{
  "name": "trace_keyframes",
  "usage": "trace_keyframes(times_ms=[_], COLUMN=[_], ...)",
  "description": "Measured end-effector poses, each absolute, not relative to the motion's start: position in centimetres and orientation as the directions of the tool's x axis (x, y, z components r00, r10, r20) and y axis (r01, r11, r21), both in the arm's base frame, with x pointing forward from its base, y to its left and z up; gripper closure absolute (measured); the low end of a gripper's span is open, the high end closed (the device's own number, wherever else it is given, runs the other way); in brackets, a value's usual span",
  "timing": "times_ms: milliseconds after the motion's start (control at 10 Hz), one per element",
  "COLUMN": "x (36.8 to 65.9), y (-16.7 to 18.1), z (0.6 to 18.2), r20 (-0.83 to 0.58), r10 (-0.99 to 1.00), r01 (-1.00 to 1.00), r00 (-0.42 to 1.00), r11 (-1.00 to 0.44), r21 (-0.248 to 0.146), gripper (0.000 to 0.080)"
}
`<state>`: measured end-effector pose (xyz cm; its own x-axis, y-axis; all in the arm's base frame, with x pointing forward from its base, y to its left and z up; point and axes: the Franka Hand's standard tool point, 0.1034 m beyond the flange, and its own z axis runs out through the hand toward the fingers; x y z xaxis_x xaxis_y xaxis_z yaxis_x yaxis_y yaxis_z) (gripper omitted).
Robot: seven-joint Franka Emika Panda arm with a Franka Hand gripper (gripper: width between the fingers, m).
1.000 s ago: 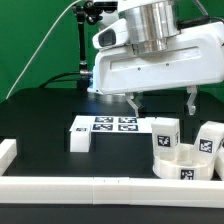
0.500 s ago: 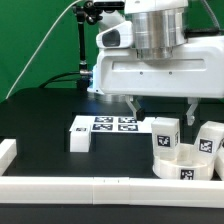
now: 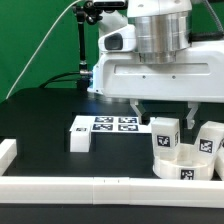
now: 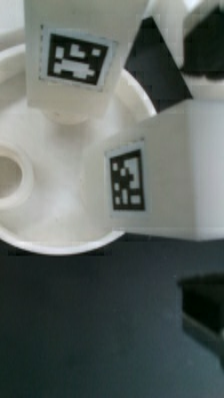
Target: Assemble stool
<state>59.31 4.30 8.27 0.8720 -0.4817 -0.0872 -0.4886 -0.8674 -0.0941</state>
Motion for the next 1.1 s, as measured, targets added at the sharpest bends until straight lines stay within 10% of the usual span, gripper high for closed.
trace_keyframes(times_ms=[200, 700, 1100], x=[59.13, 59.21, 59.09], y=[4.32, 4.28, 4.56], z=[8.09, 8.09, 8.00], r20=[-0.084, -0.088, -0.121], r10=[-0.453, -0.509, -0.843], r01=[-0.460, -0.516, -0.852], r00=[0.888, 0.856, 0.524], r11=[-0.883, -0.851, -0.517], r21=[-0.096, -0.097, -0.088], gripper=[0.0463, 0.0463, 0.0462])
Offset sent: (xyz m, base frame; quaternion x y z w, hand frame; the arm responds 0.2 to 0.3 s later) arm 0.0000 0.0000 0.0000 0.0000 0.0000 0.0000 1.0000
